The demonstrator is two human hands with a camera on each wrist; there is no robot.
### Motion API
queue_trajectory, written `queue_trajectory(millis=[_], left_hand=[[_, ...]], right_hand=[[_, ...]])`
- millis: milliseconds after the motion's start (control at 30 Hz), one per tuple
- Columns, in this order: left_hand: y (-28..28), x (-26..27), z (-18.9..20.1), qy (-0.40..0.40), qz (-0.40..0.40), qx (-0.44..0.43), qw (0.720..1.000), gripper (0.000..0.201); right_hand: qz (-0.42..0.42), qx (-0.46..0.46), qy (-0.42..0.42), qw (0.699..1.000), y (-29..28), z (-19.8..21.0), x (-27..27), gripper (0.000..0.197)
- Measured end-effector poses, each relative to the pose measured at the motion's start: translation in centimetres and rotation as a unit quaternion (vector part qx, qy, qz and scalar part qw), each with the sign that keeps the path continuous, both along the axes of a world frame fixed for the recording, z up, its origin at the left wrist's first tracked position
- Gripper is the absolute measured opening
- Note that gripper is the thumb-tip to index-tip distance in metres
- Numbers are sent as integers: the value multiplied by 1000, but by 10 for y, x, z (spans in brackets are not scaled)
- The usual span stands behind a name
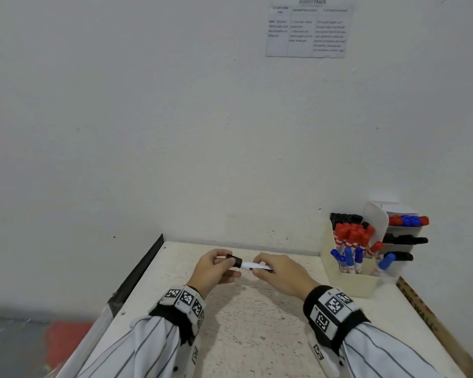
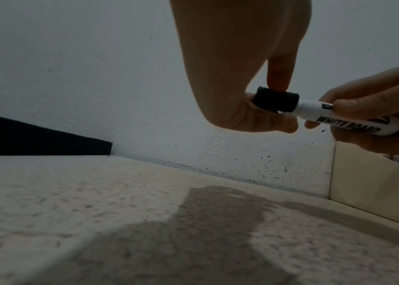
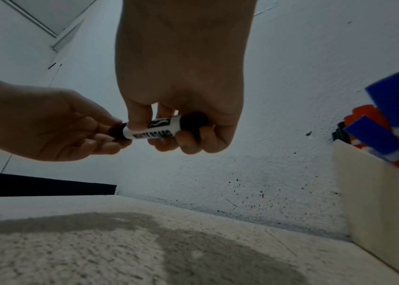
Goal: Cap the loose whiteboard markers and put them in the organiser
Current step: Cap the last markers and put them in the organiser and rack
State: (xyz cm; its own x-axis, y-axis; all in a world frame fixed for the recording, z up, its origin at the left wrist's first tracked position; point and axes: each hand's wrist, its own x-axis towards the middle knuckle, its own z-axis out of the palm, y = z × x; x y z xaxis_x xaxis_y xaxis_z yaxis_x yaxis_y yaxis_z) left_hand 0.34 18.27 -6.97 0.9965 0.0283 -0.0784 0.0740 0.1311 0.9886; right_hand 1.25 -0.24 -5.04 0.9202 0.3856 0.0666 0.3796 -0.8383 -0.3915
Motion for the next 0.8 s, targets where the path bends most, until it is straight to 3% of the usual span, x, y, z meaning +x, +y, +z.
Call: queue_trajectory(millis=[100, 200, 367, 467, 600, 800], left_hand=[[-5, -3, 3, -3, -12, -1, 1000, 11], [-10, -6, 4, 0, -42, 22, 999, 12], [-17, -11, 6, 1, -82, 100, 992, 10], [-22, -13, 11, -18, -79, 183, 980, 22], [-33, -15, 16, -99, -29, 365, 925, 43], [-40, -20, 17, -141, -37, 534, 833, 37]], right_hand=[[-16, 21, 0, 1000, -7, 2, -3, 24], [-9, -24, -12, 1000, -12, 4, -5, 23], [-5, -15, -17, 1000, -16, 5, -9, 23], [7, 26, 0, 1000, -17, 0, -12, 26], [23, 72, -12, 997, -14, -4, -19, 27], [31, 67, -12, 997, -19, -7, -25, 25]])
